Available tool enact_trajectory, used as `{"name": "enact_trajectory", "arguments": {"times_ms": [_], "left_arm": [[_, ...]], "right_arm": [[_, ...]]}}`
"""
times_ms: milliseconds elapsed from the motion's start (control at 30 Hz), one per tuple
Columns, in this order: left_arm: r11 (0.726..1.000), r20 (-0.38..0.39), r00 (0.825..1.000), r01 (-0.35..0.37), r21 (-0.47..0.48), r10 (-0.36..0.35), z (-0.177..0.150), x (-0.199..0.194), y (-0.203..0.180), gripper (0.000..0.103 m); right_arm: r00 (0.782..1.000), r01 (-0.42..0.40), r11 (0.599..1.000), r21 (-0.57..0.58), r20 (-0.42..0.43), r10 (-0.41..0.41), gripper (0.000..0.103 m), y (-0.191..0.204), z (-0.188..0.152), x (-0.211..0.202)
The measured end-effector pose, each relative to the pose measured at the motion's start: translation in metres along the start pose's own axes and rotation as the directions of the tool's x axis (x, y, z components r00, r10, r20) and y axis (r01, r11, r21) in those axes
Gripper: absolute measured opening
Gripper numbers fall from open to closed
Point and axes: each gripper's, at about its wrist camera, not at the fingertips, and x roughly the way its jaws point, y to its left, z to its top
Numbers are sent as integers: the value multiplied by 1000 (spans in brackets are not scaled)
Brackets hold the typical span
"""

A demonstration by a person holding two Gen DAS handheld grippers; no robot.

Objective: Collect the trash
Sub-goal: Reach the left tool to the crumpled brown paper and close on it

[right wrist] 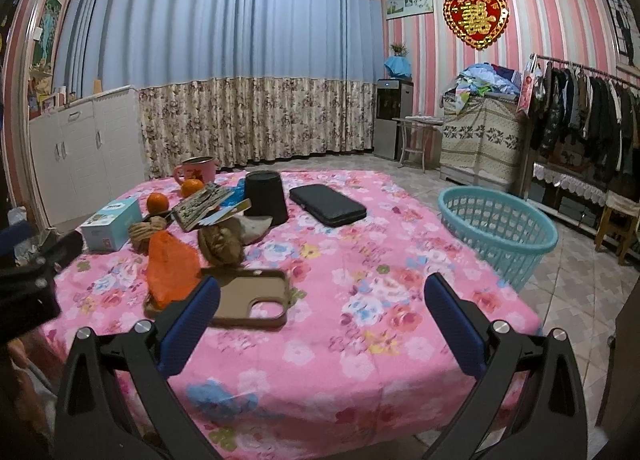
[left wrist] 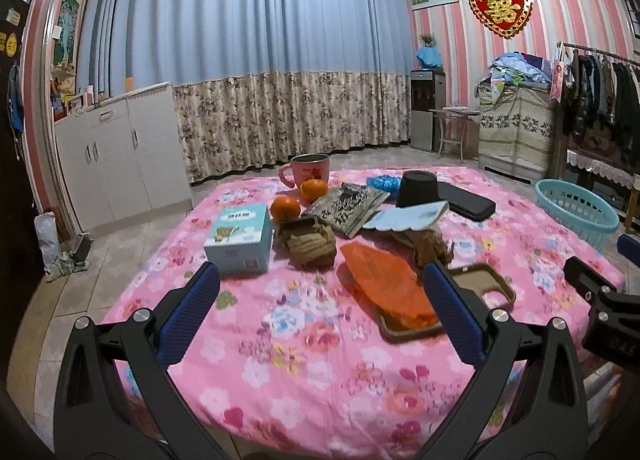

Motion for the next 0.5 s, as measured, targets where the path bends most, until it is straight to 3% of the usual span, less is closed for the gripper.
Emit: {"name": "enact_trajectory", "arguments": {"times_ms": [167,500], "left_arm": [[999,-50,999,23,43,-21,24,26,-1,98],[996,-136,987,85,-20,-87,54,101,13,98]], "right_arm": [[1000,-13,999,-46,-11,13,99,-3,26,28],[996,-69,996,-49,-55,66,100,5,67,86]]}}
